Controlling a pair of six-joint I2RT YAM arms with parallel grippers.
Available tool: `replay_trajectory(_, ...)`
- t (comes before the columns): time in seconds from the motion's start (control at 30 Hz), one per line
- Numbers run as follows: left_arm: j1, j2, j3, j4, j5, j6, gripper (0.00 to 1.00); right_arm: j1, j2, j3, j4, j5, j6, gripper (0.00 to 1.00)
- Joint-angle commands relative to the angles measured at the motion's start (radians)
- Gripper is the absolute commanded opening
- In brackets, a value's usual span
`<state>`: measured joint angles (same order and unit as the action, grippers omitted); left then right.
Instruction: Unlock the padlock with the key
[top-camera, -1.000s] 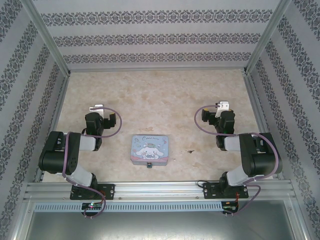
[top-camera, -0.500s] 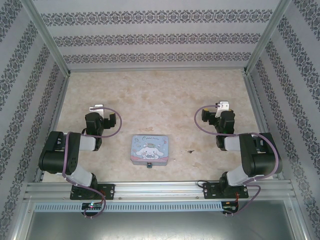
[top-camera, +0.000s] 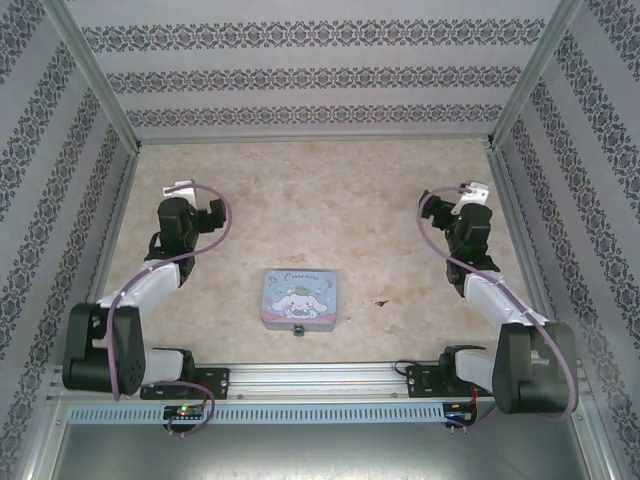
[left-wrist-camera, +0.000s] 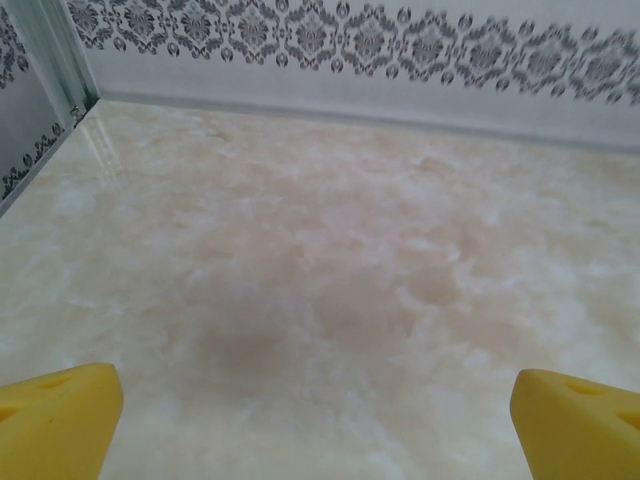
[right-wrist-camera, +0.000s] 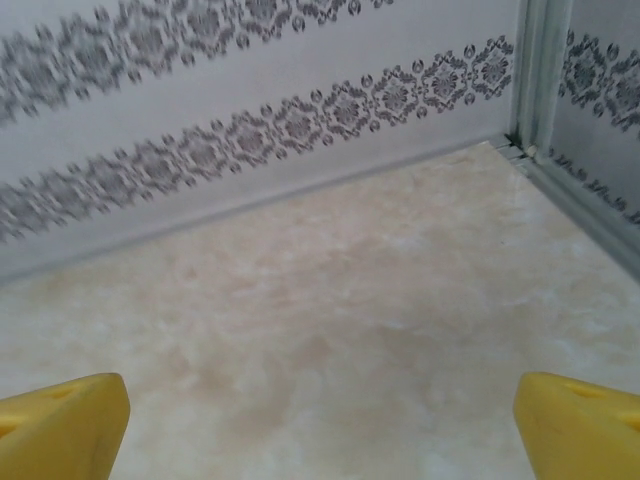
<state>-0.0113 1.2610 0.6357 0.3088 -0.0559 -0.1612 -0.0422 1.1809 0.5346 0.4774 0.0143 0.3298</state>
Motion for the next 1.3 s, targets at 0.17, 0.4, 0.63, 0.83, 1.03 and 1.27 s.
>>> replay_trajectory(0.17, -0.006, -0.273, 0.063, -0.566, 0.223, -0.361, 1.00, -0.011, 0.048, 0.048, -0.115, -0.595, 0.451, 0.94)
replay_trajectory(0.4, -0.029, -0.442, -0.040, -0.725, 0.514, -0.510, 0.96, 0.240, -0.047, -0.044, -0.245, -0.604, 0.544, 0.76)
replay_trajectory(0.63, -0.156, -0.488, -0.150, -0.685, 0.562, -0.595, 0.86, 0.586, -0.136, -0.110, -0.373, -0.345, 0.598, 0.68)
replay_trajectory(0.83, -0.369, -0.405, -0.137, -0.639, 0.469, -0.596, 0.78, 0.758, -0.077, -0.114, -0.385, -0.228, 0.654, 0.63)
replay_trajectory(1.03, -0.470, -0.321, -0.137, -0.607, 0.390, -0.592, 0.73, 0.833, -0.029, -0.109, -0.378, -0.164, 0.683, 0.63)
replay_trajectory(1.27, -0.494, -0.293, -0.172, -0.524, 0.412, -0.609, 0.65, 0.855, 0.015, -0.087, -0.347, -0.159, 0.699, 0.54)
